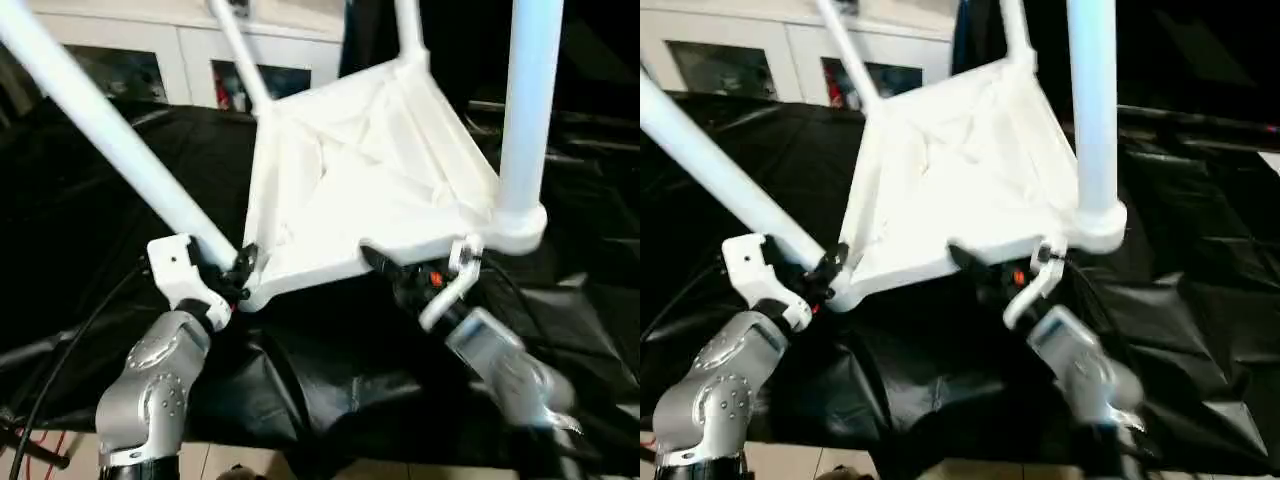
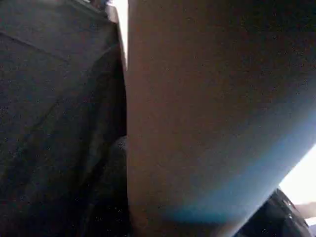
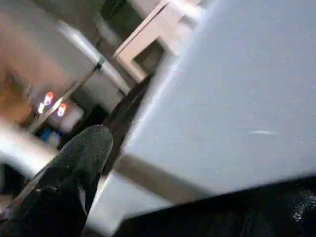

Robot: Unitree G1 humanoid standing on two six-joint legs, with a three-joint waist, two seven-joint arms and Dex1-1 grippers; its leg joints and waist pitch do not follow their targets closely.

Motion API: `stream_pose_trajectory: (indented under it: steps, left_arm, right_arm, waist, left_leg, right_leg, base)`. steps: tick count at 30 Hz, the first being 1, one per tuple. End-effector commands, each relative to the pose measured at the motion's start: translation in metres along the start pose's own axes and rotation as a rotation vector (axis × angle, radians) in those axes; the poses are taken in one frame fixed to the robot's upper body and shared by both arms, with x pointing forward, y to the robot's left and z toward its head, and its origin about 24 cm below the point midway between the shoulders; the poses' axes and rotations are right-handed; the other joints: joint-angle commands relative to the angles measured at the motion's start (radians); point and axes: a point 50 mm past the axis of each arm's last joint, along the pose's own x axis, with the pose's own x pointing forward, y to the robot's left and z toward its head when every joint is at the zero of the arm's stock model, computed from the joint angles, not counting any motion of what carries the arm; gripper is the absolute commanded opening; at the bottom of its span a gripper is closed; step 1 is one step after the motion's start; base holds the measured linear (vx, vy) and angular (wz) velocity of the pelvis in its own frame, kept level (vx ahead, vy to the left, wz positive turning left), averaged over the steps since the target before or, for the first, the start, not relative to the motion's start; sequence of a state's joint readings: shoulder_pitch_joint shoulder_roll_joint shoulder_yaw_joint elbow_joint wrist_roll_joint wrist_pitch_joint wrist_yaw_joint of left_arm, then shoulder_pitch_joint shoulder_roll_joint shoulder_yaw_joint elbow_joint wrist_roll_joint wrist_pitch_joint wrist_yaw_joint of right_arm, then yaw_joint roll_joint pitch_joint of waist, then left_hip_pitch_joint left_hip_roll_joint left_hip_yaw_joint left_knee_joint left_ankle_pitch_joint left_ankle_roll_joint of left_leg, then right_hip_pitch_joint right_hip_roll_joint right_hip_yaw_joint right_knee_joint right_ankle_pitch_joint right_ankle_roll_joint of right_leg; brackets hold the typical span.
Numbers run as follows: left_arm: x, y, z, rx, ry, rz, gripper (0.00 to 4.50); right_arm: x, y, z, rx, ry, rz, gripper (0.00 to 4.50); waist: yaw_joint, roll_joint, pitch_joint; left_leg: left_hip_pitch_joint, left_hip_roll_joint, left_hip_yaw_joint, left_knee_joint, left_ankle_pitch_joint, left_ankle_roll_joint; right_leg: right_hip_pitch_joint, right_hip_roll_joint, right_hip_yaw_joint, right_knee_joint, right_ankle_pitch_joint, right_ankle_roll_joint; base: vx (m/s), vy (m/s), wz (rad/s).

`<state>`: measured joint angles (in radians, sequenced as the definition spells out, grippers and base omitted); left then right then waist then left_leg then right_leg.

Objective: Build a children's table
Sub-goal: Flip table

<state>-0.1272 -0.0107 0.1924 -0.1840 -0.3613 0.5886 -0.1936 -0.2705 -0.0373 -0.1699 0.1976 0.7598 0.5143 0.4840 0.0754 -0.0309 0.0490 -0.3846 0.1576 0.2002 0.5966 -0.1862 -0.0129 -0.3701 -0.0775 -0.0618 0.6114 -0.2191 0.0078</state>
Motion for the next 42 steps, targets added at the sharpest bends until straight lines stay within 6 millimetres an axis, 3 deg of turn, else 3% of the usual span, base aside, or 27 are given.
stream_pose_trajectory:
  steps: [1,5,10,11,14,16,29,36,39,42]
  left_arm:
    - [0.001,-0.014,-0.014,-0.093,0.075,-0.108,2.11]
    - [0.002,-0.024,-0.014,-0.036,0.084,-0.176,2.11]
    - [0.001,-0.033,-0.014,0.043,0.081,-0.242,2.11]
    - [0.001,-0.035,-0.013,0.064,0.08,-0.255,2.11]
    - [0.001,-0.036,-0.012,0.099,0.073,-0.264,2.11]
    - [0.0,-0.037,-0.012,0.112,0.068,-0.265,2.11]
    - [0.001,-0.033,-0.005,0.134,0.013,-0.232,2.11]
    - [0.001,-0.023,0.0,0.155,-0.026,-0.19,2.11]
    - [-0.002,-0.015,0.004,0.126,-0.041,-0.177,2.11]
    - [-0.01,-0.007,0.001,0.142,0.018,-0.243,2.81]
  right_arm:
    - [0.002,-0.003,0.01,0.038,-0.067,-0.032,4.5]
    - [0.013,0.0,0.01,0.183,-0.154,-0.048,4.5]
    - [0.016,-0.004,0.013,0.285,-0.202,-0.074,4.5]
    - [0.016,-0.005,0.015,0.305,-0.212,-0.077,4.2]
    - [0.016,-0.007,0.017,0.345,-0.227,-0.09,4.07]
    - [0.016,-0.008,0.017,0.37,-0.219,-0.1,3.78]
    - [0.015,-0.01,0.022,0.339,-0.203,-0.124,2.78]
    - [0.012,-0.012,0.026,0.277,-0.193,-0.149,2.12]
    - [0.012,-0.01,0.029,0.231,-0.19,-0.146,2.04]
    - [0.013,-0.007,0.034,0.182,-0.196,-0.155,2.02]
  waist:
    - [0.002,-0.001,-0.051]
    - [0.0,0.003,-0.054]
    - [0.0,-0.003,-0.054]
    - [0.001,-0.005,-0.054]
    - [0.003,-0.004,-0.053]
    - [0.004,-0.009,-0.056]
    - [0.005,-0.012,-0.055]
    - [0.007,-0.012,-0.057]
    - [0.007,-0.013,-0.058]
    - [0.005,-0.011,-0.059]
  left_leg:
    - [0.024,0.084,-0.044,-0.087,-0.207,-0.036]
    - [0.025,0.084,-0.043,-0.088,-0.195,-0.035]
    - [0.024,0.083,-0.04,-0.087,-0.167,-0.029]
    - [0.025,0.082,-0.038,-0.086,-0.17,-0.027]
    - [0.025,0.082,-0.038,-0.086,-0.165,-0.031]
    - [0.023,0.082,-0.037,-0.084,-0.136,-0.024]
    - [0.022,0.081,-0.034,-0.08,-0.112,-0.024]
    - [0.019,0.079,-0.033,-0.075,-0.085,-0.003]
    - [0.02,0.079,-0.032,-0.074,-0.079,-0.002]
    - [0.02,0.077,-0.033,-0.074,-0.064,-0.003]
  right_leg:
    - [0.019,-0.085,0.055,-0.079,-0.17,-0.157]
    - [0.018,-0.083,0.053,-0.073,-0.124,-0.164]
    - [0.02,-0.082,0.053,-0.069,-0.101,-0.16]
    - [0.019,-0.083,0.053,-0.07,-0.109,-0.159]
    - [0.019,-0.083,0.054,-0.07,-0.119,-0.15]
    - [0.021,-0.083,0.053,-0.066,-0.091,-0.149]
    - [0.02,-0.082,0.053,-0.062,-0.065,-0.156]
    - [0.021,-0.081,0.052,-0.057,-0.034,-0.165]
    - [0.021,-0.08,0.052,-0.056,-0.027,-0.169]
    - [0.021,-0.078,0.05,-0.051,-0.015,-0.173]
  base:
    - [0.0,0.0,0.0]
    - [0.0,0.0,0.0]
    - [0.0,0.0,0.0]
    - [0.0,0.0,0.0]
    - [0.0,0.0,0.0]
    - [0.0,0.0,0.0]
    - [0.0,0.0,0.0]
    - [0.0,0.0,0.0]
    - [0.0,0.0,0.0]
    - [0.0,0.0,0.0]
